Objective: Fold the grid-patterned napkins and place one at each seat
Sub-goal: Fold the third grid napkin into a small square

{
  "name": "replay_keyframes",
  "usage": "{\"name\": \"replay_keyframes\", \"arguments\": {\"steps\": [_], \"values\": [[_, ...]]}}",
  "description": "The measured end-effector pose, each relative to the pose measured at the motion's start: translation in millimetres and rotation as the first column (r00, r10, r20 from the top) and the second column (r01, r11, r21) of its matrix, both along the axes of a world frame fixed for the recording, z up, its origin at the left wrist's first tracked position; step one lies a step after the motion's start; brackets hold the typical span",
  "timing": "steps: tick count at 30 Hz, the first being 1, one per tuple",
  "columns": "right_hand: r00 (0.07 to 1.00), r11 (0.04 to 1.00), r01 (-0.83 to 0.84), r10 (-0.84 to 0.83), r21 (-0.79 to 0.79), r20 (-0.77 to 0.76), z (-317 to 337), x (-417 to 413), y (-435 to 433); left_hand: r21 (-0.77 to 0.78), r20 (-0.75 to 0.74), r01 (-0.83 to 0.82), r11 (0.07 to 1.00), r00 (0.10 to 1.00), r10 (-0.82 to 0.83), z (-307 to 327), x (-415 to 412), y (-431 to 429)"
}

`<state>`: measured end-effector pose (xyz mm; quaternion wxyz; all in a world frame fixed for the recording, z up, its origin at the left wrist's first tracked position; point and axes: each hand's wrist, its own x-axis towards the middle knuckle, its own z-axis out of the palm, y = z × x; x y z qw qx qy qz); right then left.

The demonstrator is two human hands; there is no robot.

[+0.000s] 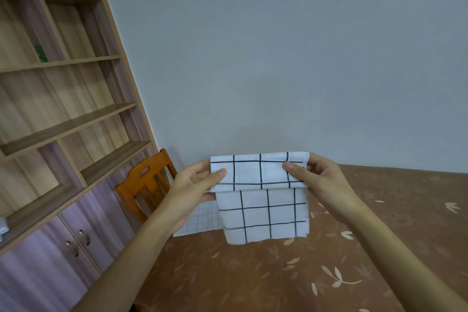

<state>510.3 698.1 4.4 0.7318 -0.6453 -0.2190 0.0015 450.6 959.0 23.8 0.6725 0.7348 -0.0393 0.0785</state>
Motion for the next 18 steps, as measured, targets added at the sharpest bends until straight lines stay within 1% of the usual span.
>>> {"name": "replay_keyframes", "arguments": {"steps": [3,6,9,10,15,18], "values": [[1.000,1.000,0.010,-0.010,-0.022,-0.007,2,-2,0,0.102,0.022,-0.024,0.994,1.000,0.022,-6,-2,-4],[0.999,0.997,-0.044,0.042,-0.067,-0.034,1,-6,-2,0.109,0.093,-0.089,0.990,0.993,0.079,-8,-2,-5],[0.992,0.983,-0.122,0.116,-0.134,-0.054,0,-8,-4,0.098,0.125,-0.145,0.985,0.983,0.132,-8,-1,-4],[0.992,0.981,-0.124,0.117,-0.150,-0.054,-1,-8,-3,0.107,0.141,-0.162,0.981,0.979,0.146,-8,-1,-4],[0.999,0.987,-0.035,0.030,-0.159,-0.031,-4,-6,-5,0.182,0.222,-0.184,0.966,0.965,0.142,-7,-3,-9],[0.994,0.982,-0.109,0.104,-0.157,-0.043,0,-8,-8,0.235,0.279,-0.199,0.951,0.951,0.130,-5,-6,-14]]}}
